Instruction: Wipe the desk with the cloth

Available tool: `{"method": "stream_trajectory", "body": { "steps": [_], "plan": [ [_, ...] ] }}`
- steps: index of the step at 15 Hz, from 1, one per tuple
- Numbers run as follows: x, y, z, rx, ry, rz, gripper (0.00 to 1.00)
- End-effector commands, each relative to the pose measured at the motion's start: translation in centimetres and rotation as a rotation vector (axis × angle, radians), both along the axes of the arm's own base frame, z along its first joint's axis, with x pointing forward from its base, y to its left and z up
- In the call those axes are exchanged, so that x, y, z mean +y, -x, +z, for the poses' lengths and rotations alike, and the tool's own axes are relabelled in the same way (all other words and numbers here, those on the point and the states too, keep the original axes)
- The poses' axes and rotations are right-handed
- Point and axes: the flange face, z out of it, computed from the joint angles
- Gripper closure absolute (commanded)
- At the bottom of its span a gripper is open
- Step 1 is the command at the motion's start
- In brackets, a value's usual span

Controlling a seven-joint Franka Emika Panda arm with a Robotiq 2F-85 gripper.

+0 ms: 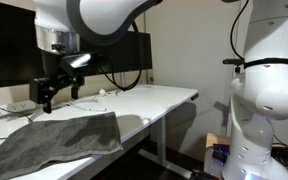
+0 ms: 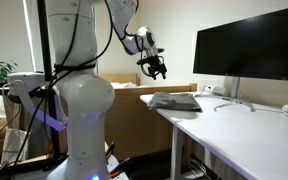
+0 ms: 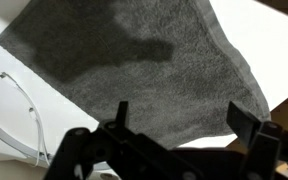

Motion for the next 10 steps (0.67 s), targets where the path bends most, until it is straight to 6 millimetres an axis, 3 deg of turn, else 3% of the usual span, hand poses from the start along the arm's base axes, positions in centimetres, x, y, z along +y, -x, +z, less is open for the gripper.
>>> {"method": "stream_trajectory", "body": {
  "steps": [1, 4, 10],
  "plan": [
    [0.7, -0.6, 0.4, 0.003, -0.009, -0.002, 0.0],
    [1.8, -1.5, 0.9, 0.013, -0.02, -0.002, 0.0],
    [1.6, -4.8, 0.9, 0.017, -0.091, -0.007, 0.0]
  ]
}}
